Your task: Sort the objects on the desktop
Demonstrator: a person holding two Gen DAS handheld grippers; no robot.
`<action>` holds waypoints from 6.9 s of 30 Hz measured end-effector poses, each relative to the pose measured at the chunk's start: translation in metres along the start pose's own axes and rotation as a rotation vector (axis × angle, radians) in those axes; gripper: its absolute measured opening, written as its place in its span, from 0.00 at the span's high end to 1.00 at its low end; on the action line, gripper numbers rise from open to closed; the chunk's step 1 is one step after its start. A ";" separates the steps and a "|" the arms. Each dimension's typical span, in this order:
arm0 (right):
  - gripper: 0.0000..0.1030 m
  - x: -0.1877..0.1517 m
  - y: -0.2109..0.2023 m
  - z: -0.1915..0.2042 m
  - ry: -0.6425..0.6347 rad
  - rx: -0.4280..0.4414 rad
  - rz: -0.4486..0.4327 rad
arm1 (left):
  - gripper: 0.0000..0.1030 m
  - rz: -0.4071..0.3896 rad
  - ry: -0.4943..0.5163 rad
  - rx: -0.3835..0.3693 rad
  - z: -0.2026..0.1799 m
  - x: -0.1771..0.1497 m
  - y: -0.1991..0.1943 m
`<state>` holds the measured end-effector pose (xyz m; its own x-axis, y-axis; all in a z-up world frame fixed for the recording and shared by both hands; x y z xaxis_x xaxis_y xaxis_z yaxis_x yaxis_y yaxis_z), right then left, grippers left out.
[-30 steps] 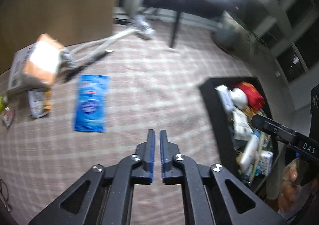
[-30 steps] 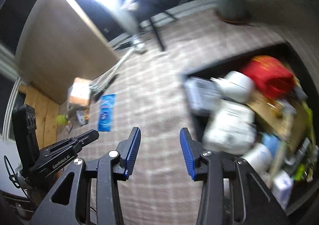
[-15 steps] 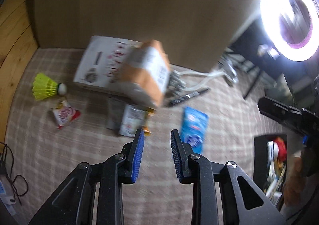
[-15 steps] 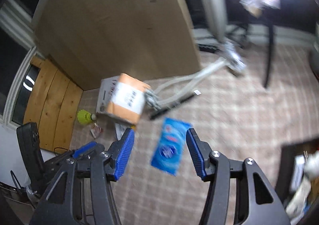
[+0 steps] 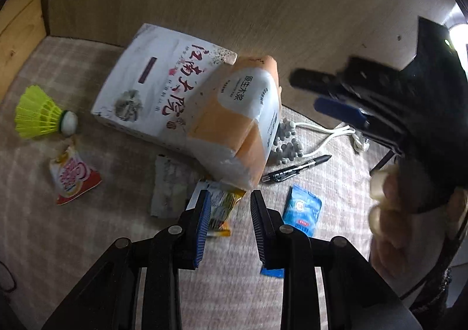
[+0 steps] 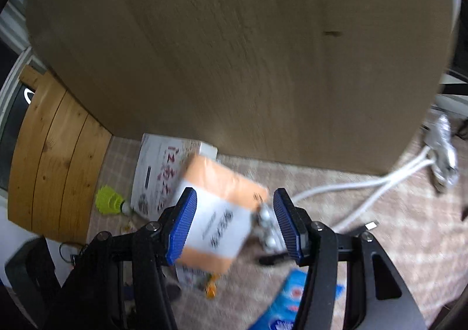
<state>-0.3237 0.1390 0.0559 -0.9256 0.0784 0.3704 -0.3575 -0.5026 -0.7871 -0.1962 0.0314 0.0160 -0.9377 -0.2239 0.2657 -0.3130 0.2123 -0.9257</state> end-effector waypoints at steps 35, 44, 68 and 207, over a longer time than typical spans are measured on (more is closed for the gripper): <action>0.49 -0.057 0.024 0.006 0.101 0.171 0.178 | 0.74 -0.019 0.045 -0.005 0.018 -0.032 -0.019; 0.49 -0.050 0.053 0.001 0.270 0.239 0.199 | 0.58 -0.009 0.139 0.016 0.027 0.023 0.004; 0.47 -0.075 -0.008 0.006 0.170 0.199 0.103 | 0.55 -0.074 0.224 -0.048 -0.014 -0.020 -0.040; 0.68 -0.038 0.090 0.056 0.236 0.096 0.160 | 0.46 0.019 0.042 0.002 0.111 0.035 0.030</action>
<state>-0.3137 0.0428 -0.0016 -0.9766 0.1840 0.1111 -0.2014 -0.6033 -0.7716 -0.2220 -0.0758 -0.0321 -0.9491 -0.1798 0.2587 -0.2944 0.2141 -0.9314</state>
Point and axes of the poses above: each gripper's, at about its wrist camera, not at the fingertips, and y roughly the way its jaws point, z to its left, x to its top, the point moved 6 cm from there along y, roughly the way its jaws point, and after that the axes turned 7 degrees about x, right-handed, at the moved point
